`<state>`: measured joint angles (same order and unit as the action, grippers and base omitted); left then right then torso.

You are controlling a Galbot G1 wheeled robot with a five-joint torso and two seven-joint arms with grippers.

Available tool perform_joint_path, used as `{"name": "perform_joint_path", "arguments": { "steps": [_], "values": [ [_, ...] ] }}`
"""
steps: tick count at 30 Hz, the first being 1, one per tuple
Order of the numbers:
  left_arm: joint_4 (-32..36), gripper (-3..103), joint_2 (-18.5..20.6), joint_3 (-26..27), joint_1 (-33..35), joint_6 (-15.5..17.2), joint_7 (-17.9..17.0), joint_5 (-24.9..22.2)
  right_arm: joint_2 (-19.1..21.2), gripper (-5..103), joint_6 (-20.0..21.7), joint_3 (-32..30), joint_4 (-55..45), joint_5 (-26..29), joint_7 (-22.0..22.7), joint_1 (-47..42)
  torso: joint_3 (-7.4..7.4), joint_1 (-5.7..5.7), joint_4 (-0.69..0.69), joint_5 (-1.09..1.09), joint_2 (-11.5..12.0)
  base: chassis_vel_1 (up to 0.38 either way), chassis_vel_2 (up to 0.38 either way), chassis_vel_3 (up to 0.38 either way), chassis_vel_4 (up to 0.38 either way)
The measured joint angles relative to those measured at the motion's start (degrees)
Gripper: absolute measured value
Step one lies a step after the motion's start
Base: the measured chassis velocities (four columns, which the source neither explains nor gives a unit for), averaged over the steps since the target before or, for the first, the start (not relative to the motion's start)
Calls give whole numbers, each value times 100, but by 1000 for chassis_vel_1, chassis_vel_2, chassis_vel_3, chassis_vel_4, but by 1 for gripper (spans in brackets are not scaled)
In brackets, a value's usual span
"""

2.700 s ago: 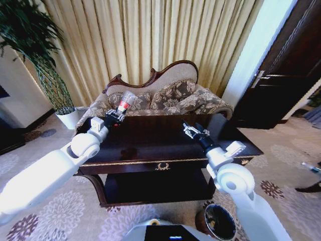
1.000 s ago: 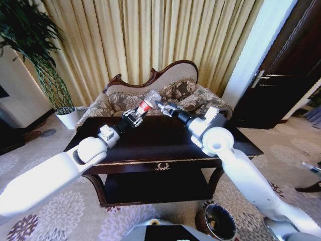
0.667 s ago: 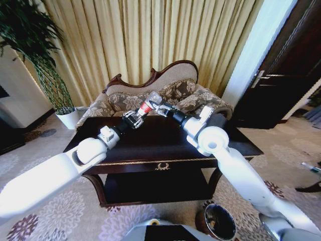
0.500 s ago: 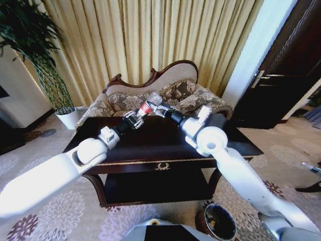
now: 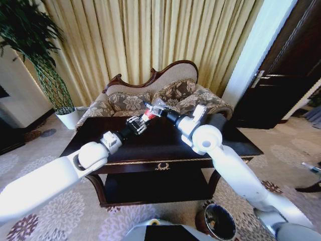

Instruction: Move to the front of the table and place the trash on the table into the trash bin.

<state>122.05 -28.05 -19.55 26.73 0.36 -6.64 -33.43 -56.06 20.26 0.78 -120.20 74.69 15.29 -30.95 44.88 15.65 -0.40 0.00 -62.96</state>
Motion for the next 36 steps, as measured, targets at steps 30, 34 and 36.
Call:
{"name": "perform_joint_path", "arguments": {
  "steps": [30, 34, 36],
  "values": [
    [221, 78, 67, 49, 31, 366, -381, -261, 97, 32, 17, -578, 6, -149, -34, -298, 0, 0, 0, 0, 0, 0, 0, 0, 0],
    [261, 97, 78, 337, 157, 470, -550, -528, 105, 32, -8, -891, 121, -313, -18, -392, 0, 0, 0, 0, 0, 0, 0, 0, 0],
    [243, 97, 90, 528, 205, 524, -625, -637, 122, 32, -42, -977, 148, -397, 11, -432, 0, 0, 0, 0, 0, 0, 0, 0, 0]
  ]
}}
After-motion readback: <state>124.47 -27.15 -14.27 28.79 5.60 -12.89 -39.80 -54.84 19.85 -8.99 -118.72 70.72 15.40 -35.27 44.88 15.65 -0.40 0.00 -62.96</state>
